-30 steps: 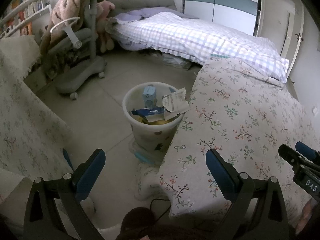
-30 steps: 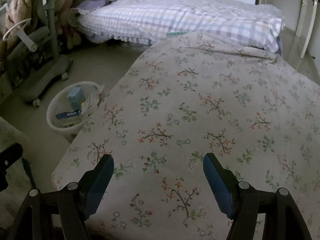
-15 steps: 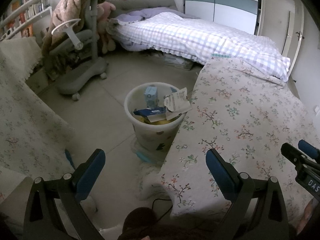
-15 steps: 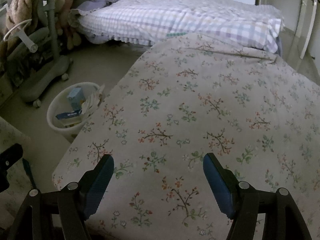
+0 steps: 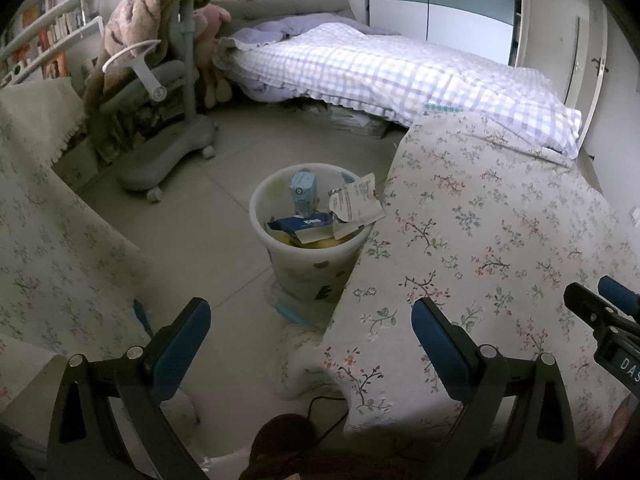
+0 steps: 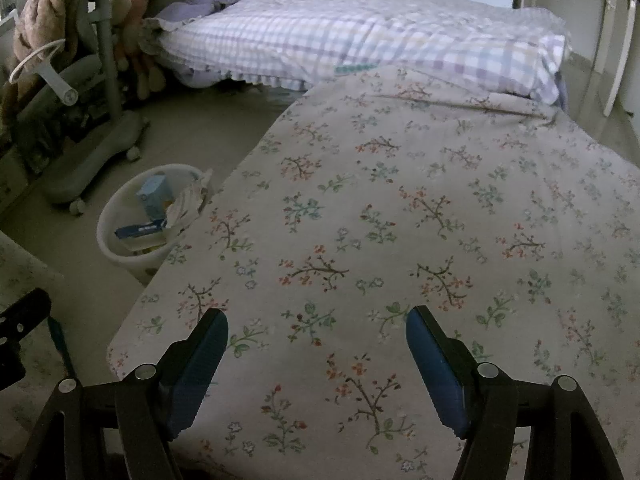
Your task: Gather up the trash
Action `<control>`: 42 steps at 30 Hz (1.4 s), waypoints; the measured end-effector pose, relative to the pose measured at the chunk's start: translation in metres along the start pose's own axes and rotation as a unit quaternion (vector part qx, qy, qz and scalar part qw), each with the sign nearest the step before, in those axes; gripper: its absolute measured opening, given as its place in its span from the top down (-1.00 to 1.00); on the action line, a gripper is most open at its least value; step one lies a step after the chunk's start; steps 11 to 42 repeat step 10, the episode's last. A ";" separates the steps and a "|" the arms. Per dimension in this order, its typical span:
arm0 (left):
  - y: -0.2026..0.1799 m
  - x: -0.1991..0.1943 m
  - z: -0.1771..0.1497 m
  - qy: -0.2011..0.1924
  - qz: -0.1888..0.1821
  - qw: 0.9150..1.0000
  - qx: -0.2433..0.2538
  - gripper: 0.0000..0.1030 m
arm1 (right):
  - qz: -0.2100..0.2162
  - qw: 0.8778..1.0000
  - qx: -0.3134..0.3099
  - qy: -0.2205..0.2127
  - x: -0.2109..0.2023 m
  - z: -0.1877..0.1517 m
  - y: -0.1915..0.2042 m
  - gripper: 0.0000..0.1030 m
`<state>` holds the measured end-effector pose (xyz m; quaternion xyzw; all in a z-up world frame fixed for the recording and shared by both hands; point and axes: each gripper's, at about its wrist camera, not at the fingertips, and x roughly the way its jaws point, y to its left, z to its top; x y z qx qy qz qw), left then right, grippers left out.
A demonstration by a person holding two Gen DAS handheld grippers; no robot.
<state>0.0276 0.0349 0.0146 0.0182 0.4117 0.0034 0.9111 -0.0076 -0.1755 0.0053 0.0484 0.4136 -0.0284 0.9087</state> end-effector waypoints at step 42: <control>0.019 0.006 -0.004 0.019 -0.036 0.999 -0.031 -0.97 | 0.008 1.000 -0.006 0.009 0.003 0.001 0.003 -0.50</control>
